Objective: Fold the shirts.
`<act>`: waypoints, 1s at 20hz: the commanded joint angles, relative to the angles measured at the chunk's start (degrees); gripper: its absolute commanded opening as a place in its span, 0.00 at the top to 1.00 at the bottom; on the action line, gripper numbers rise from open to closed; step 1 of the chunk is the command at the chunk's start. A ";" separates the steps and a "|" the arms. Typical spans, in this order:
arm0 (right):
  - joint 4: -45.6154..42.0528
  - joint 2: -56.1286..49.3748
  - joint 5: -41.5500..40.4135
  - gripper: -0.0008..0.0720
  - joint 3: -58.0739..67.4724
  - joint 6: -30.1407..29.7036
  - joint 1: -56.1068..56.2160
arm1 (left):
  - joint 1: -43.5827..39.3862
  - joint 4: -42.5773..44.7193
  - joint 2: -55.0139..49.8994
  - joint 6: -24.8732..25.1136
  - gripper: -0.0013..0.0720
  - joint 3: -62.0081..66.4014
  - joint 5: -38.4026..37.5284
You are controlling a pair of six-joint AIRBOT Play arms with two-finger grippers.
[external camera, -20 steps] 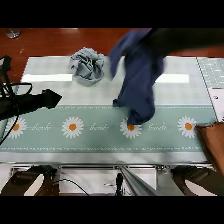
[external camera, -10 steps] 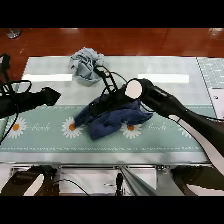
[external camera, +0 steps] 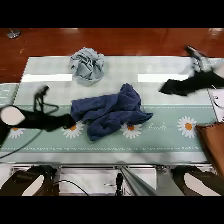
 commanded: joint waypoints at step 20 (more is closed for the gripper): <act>21.81 9.51 -8.98 0.13 -31.95 -7.13 -14.36 | -11.76 -39.43 -25.64 28.20 0.95 3.48 16.26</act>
